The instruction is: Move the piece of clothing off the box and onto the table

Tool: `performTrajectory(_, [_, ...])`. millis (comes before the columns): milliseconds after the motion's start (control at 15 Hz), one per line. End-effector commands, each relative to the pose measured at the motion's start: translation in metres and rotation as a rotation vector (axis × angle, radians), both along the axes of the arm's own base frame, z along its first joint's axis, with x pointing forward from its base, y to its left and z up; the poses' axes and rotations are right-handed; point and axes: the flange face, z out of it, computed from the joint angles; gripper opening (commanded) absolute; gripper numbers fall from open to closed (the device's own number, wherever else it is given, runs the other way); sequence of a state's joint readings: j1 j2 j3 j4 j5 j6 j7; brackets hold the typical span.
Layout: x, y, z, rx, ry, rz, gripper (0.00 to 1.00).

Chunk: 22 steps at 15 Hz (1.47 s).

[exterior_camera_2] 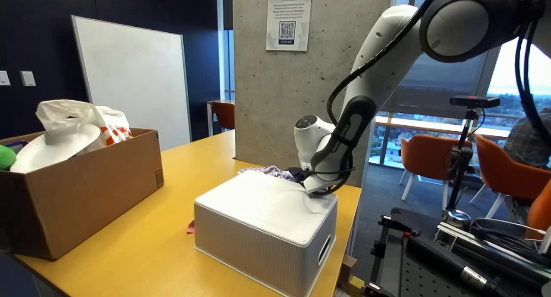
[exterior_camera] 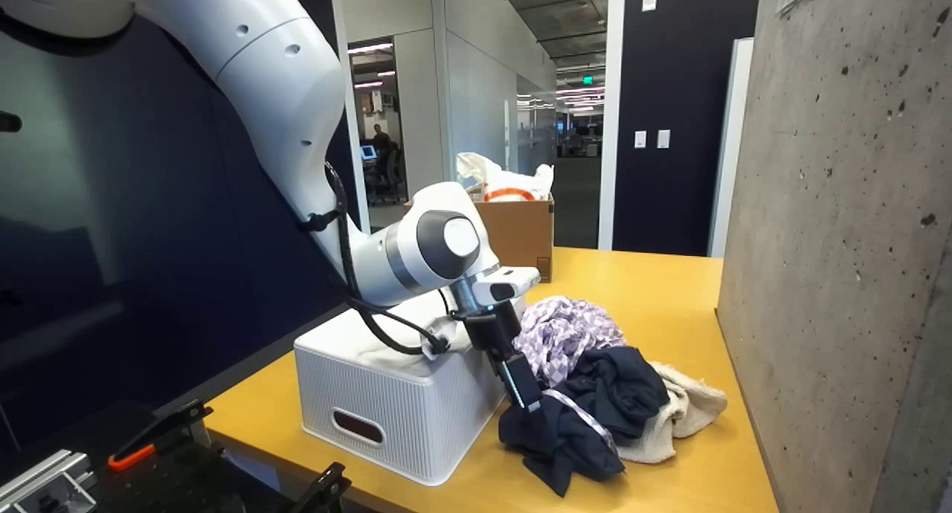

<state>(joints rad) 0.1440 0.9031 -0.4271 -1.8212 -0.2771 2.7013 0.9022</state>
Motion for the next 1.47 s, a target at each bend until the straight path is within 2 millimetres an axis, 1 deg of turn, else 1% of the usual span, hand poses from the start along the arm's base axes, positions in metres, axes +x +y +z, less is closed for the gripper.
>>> performTrajectory(0, [0.009, -0.009, -0.023, -0.026, 0.017, 0.013, 1.0])
performTrajectory(67, [0.013, -0.01, -0.024, -0.032, 0.016, 0.026, 1.0])
performTrajectory(200, [0.019, -0.01, -0.019, -0.046, 0.007, 0.045, 1.0])
performTrajectory(267, [0.022, -0.011, -0.019, -0.053, 0.002, 0.048, 0.75])
performTrajectory(333, [0.023, -0.011, -0.018, -0.048, 0.002, 0.054, 0.72])
performTrajectory(400, [0.024, -0.012, -0.019, -0.049, -0.001, 0.054, 0.66])
performTrajectory(467, [0.024, -0.013, -0.021, -0.047, -0.002, 0.054, 0.56])
performTrajectory(600, [0.022, -0.01, -0.02, -0.034, -0.005, 0.06, 0.42])
performTrajectory(667, [0.021, -0.007, -0.016, -0.017, -0.013, 0.066, 0.84])
performTrajectory(733, [0.018, -0.004, -0.011, 0.0, -0.024, 0.078, 0.79])
performTrajectory(800, [0.012, -0.001, -0.001, 0.025, -0.043, 0.115, 0.81])
performTrajectory(933, [0.002, 0.004, 0.015, 0.082, -0.101, 0.182, 0.92])
performTrajectory(1000, [0.017, -0.003, -0.003, 0.01, -0.057, 0.134, 0.98])
performTrajectory(1067, [0.014, -0.003, -0.003, 0.018, -0.061, 0.14, 0.81])
performTrajectory(1133, [0.014, -0.004, -0.003, 0.017, -0.06, 0.135, 0.9])
performTrajectory(1200, [0.014, -0.004, -0.003, 0.016, -0.06, 0.135, 0.97])
performTrajectory(1333, [0.016, -0.003, -0.003, 0.015, -0.062, 0.137, 1.0])
performTrajectory(1400, [0.016, 0.003, 0.008, -0.002, -0.069, 0.141, 1.0])
